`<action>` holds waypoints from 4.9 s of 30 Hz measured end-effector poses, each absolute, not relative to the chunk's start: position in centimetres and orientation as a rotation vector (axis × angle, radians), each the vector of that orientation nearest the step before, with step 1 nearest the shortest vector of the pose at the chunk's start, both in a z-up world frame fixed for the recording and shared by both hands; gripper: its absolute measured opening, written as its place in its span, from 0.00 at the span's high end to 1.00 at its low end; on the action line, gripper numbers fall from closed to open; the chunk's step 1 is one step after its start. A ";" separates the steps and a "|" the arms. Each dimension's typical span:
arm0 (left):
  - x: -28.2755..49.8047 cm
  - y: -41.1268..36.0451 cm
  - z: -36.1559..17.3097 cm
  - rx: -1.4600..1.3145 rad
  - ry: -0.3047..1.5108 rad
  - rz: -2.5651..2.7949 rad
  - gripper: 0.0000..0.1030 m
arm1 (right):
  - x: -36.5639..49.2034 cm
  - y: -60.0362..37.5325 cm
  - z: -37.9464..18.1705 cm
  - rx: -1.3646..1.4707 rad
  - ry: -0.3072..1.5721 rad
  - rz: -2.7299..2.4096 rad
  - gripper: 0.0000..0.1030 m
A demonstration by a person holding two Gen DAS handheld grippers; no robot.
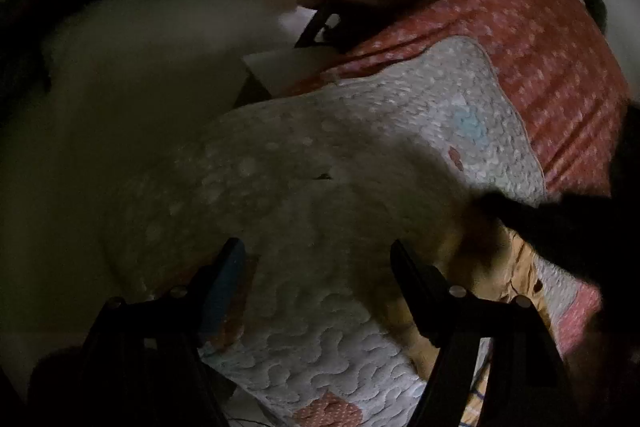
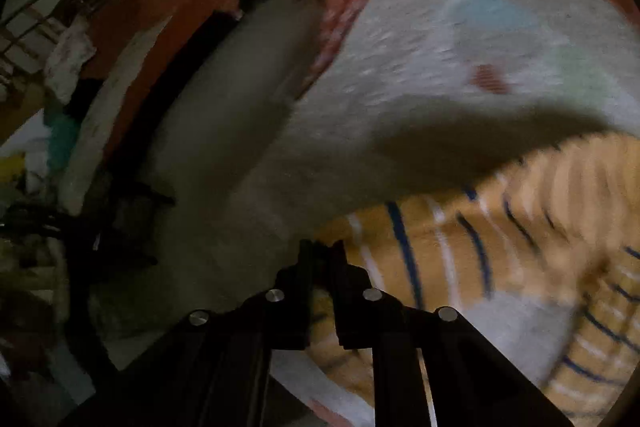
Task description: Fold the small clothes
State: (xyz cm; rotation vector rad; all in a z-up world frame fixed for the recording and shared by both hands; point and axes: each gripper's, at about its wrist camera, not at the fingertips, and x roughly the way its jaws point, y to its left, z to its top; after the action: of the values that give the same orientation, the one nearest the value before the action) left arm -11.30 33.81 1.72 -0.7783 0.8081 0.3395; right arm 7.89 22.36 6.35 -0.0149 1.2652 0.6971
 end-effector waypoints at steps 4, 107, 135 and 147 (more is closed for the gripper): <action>-11.3 32.8 2.4 -0.719 0.793 0.318 0.28 | 8.5 20.3 6.8 0.078 1.237 0.697 0.67; -5.3 14.0 1.5 -0.376 1.017 -0.237 0.60 | 6.4 -14.2 12.9 0.097 0.843 0.108 0.94; -4.8 10.6 -0.4 -0.356 1.092 -0.310 0.49 | 6.2 -36.0 5.3 0.391 0.875 -0.229 0.45; -5.3 7.6 -0.4 -0.138 1.057 -0.240 0.40 | 4.6 -39.4 2.1 0.551 0.868 -0.276 0.91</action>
State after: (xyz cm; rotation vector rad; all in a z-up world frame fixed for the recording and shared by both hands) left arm -5.30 7.61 -0.41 -0.1375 1.0572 -0.2402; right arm 4.58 -39.35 2.11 0.5510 0.8682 -0.2759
